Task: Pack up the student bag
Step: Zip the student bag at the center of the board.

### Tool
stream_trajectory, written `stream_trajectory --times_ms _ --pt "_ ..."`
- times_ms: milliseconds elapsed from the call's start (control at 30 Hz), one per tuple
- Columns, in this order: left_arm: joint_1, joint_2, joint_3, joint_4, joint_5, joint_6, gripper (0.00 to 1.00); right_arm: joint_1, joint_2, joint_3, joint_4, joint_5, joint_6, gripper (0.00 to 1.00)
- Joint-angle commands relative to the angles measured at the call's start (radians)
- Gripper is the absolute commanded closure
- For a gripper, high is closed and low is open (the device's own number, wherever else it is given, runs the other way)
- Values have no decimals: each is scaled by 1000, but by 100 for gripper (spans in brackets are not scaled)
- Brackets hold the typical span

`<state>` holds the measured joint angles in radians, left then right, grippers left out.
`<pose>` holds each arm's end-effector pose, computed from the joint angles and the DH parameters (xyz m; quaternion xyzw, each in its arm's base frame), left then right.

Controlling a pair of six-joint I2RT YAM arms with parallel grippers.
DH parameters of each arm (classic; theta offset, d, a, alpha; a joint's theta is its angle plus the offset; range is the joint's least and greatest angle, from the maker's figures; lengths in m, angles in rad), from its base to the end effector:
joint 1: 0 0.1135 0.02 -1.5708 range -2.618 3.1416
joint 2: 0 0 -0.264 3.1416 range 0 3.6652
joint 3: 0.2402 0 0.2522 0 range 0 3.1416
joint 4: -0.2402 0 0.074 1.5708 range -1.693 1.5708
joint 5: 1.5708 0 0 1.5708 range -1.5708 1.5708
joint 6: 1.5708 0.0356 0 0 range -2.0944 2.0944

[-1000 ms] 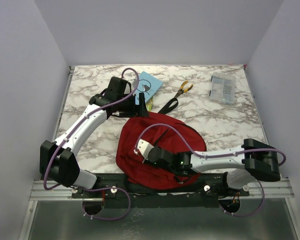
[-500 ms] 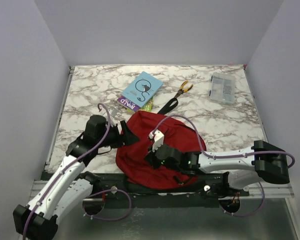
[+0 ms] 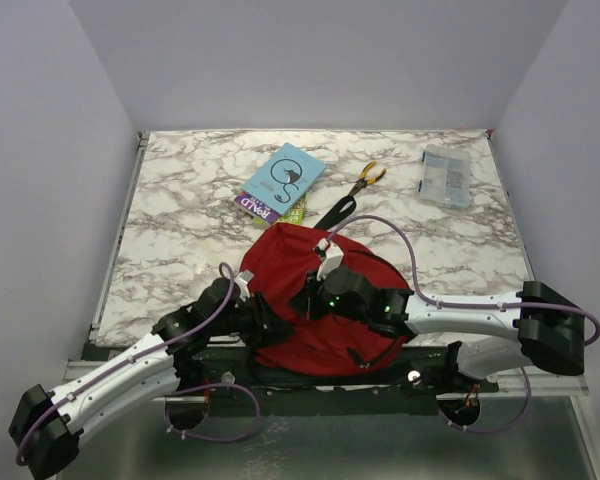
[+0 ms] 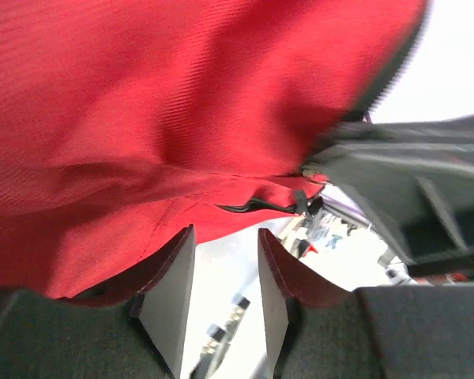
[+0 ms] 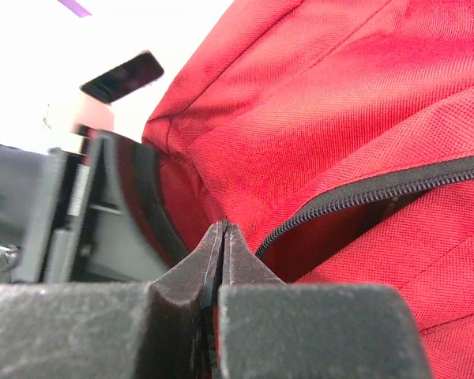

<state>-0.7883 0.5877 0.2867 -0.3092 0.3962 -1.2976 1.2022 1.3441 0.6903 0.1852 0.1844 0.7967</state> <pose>0.0887 -0.1087 0.1833 -0.1310 0.8644 -0.4793 0.0774 0.1102 0.2671 0.2202 -0.1236 0.8407 0.3962 0.3479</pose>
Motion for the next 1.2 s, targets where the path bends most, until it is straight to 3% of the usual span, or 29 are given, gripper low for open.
stream_trajectory --times_ms 0,133,300,767,933,1067,1167 --pt "-49 -21 -79 54 -83 -387 62 -3 -33 -10 22 4 57 100" --pt "-57 -49 -95 49 -105 -488 58 -4 -40 -32 40 2 80 99" --pt "-57 4 -95 48 -139 -529 37 -3 -40 -33 66 -12 91 99" --pt "-58 119 -99 48 -197 -571 44 -4 -26 0 70 -7 68 99" --pt "-58 206 -83 52 -190 -529 32 -4 -16 24 62 -8 53 99" --pt "-58 234 -82 74 -202 -493 40 -3 -25 25 64 -13 56 99" --pt "-57 232 -86 79 -227 -462 63 -3 -31 18 78 -4 35 99"
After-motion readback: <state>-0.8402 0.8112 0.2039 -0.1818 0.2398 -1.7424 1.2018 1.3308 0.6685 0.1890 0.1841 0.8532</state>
